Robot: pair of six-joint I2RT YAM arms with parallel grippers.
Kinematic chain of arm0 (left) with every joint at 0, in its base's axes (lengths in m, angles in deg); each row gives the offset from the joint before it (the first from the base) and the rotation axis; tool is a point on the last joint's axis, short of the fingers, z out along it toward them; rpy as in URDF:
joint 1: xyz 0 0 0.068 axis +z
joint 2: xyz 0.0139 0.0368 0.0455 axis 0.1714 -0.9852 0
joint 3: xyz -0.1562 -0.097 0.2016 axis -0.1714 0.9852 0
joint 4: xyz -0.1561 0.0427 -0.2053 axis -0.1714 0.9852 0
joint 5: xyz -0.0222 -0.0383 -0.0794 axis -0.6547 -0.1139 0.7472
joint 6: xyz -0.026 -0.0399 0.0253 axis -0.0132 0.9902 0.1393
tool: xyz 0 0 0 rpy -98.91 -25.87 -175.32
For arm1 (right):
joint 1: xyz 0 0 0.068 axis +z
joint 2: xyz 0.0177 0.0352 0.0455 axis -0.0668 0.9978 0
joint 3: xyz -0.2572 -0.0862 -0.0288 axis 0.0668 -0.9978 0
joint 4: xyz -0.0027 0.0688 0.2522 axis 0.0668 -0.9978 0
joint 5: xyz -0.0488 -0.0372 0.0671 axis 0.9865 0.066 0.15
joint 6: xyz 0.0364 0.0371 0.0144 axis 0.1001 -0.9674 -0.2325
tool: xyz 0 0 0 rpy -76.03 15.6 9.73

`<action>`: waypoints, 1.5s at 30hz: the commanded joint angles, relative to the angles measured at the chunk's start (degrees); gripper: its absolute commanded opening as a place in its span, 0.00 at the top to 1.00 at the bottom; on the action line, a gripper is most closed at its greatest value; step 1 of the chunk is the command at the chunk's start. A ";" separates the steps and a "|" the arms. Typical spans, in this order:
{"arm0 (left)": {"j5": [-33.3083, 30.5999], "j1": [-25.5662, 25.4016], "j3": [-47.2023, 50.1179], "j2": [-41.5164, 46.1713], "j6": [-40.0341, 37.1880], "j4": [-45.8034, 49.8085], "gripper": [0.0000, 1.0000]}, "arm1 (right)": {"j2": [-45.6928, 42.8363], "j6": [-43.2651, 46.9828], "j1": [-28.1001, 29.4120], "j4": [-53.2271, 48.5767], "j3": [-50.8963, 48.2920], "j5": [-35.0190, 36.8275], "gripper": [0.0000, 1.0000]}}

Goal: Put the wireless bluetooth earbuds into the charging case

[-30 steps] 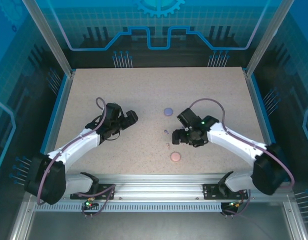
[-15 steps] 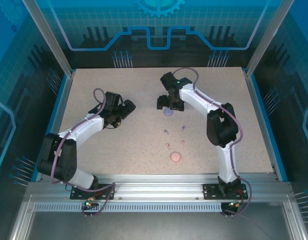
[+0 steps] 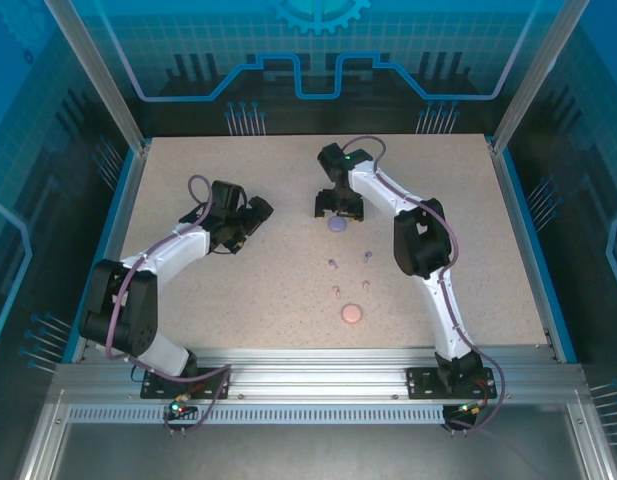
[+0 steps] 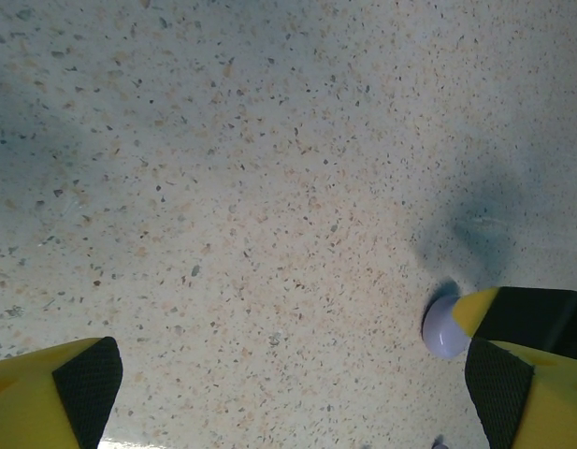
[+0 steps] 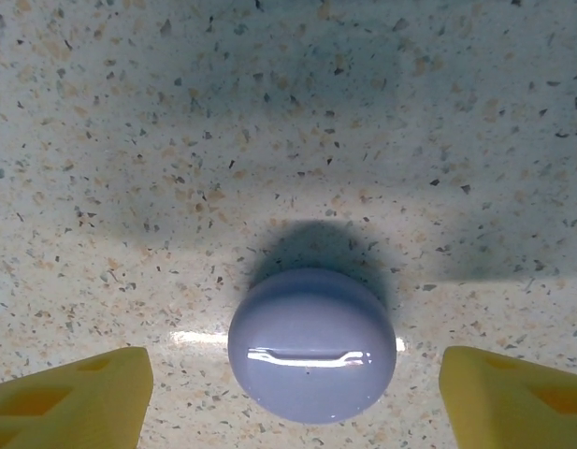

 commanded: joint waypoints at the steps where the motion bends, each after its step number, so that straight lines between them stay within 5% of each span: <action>1: 1.99 0.40 -1.53 -1.02 0.55 -0.60 0.01 | 2.17 1.63 -0.20 -2.72 1.68 -1.16 0.19; 36: 5.25 0.20 -0.36 -2.42 1.09 -5.45 0.01 | 5.95 4.13 0.92 -3.51 3.17 1.66 0.41; 41: 4.34 -0.64 3.21 -2.27 2.95 -12.10 0.01 | 3.87 0.66 1.73 -2.60 1.83 0.45 0.46; 45: 6.05 -1.68 9.13 -3.42 3.03 -29.15 0.01 | 0.49 -4.55 2.19 1.17 -1.66 -1.80 0.52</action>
